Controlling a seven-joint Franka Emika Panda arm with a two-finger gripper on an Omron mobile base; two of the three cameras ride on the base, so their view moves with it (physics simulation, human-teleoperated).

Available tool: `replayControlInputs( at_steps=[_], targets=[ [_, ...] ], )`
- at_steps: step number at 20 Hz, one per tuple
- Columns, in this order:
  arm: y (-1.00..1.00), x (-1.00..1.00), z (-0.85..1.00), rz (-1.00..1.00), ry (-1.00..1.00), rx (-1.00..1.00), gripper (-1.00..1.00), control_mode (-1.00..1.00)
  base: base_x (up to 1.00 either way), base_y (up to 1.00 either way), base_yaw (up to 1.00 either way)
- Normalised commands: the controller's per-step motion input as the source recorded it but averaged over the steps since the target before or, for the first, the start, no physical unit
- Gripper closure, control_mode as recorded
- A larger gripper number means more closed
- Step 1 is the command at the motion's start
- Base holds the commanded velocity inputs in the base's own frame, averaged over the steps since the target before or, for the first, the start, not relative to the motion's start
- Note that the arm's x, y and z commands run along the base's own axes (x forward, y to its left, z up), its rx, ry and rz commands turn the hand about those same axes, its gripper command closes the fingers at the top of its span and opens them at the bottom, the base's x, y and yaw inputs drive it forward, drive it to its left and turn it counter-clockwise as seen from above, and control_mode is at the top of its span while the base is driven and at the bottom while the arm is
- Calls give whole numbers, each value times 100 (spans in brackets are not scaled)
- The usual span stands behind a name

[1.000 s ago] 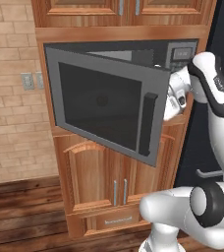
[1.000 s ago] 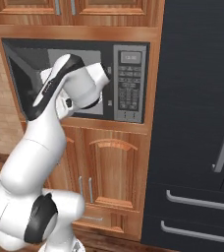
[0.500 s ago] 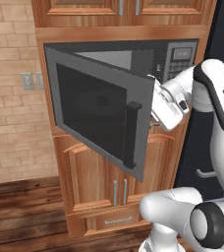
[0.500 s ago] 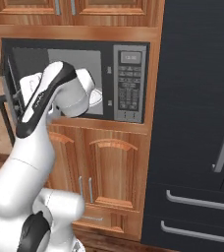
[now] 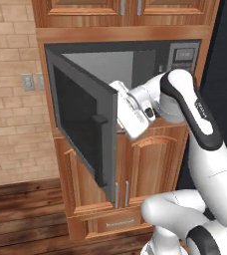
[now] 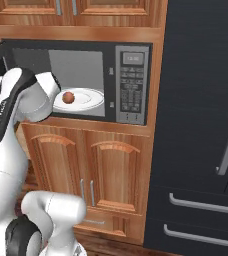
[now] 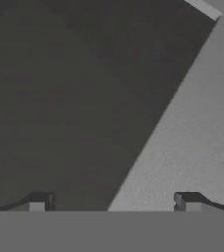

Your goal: Open the microwave door.

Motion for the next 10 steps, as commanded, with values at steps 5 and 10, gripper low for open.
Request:
replayControlInputs(
  at_steps=[5, 10],
  targets=[
    [100, 0, -4, -7, 0, 0, -100, -100, 0, 0, 0],
    [100, 1, -9, -13, -10, 7, -100, -100, 0, 0, 0]
  ],
)
